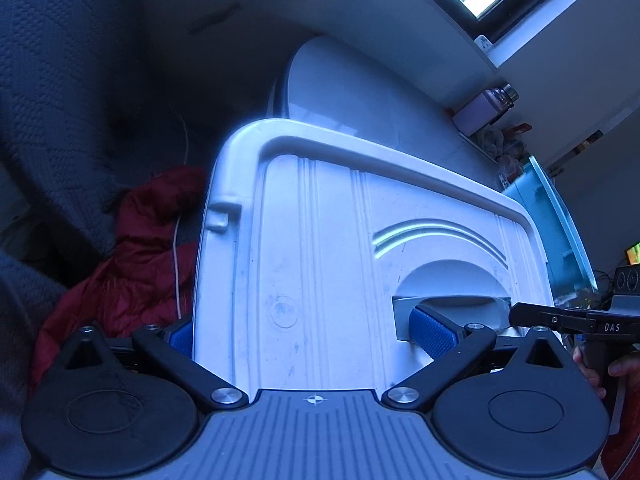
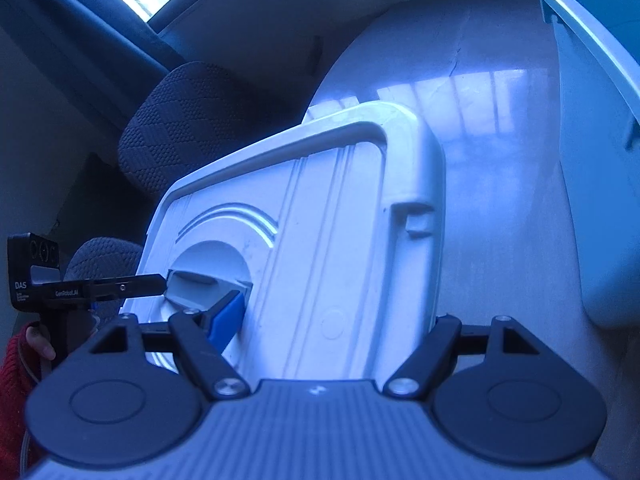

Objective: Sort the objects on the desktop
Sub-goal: 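Lift the white lid off the table with both grippers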

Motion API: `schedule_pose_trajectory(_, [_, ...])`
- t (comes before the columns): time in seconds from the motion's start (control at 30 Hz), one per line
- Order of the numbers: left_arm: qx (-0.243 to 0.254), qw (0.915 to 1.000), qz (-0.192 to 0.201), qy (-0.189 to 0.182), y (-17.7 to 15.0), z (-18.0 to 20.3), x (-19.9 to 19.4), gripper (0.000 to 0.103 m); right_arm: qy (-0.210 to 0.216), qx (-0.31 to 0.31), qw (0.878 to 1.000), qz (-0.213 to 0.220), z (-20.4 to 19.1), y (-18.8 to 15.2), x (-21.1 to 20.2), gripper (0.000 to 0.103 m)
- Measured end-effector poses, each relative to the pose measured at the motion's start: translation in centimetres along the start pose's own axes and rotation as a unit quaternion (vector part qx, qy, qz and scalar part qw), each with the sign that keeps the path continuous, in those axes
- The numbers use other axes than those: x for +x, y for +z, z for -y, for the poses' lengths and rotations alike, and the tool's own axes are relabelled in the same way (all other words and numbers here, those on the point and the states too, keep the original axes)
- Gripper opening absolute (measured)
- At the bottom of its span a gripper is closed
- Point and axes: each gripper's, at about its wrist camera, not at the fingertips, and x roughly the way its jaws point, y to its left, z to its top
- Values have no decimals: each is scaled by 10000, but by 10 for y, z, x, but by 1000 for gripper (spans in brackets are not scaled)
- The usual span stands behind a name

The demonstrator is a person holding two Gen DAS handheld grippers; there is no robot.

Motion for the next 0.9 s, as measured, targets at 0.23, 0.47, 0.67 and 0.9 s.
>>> schedule_pose_trajectory(0.23, [-43,9998,128,177,-52,31,-27,102,193,-103,9998,-24,9,-41,-32,77])
schedule_pose_trajectory(0.47, [-141,9987,300,383,-124,79,-56,102,377,-211,9990,-63,21,-89,-74,77])
schedule_pose_trajectory(0.67, [-183,9983,288,473,-181,111,-71,102,463,-147,9987,-172,32,-137,-107,77])
schedule_pose_trajectory(0.9, [-38,9984,300,468,-219,140,-79,102,441,-16,9990,-15,43,-174,-140,77])
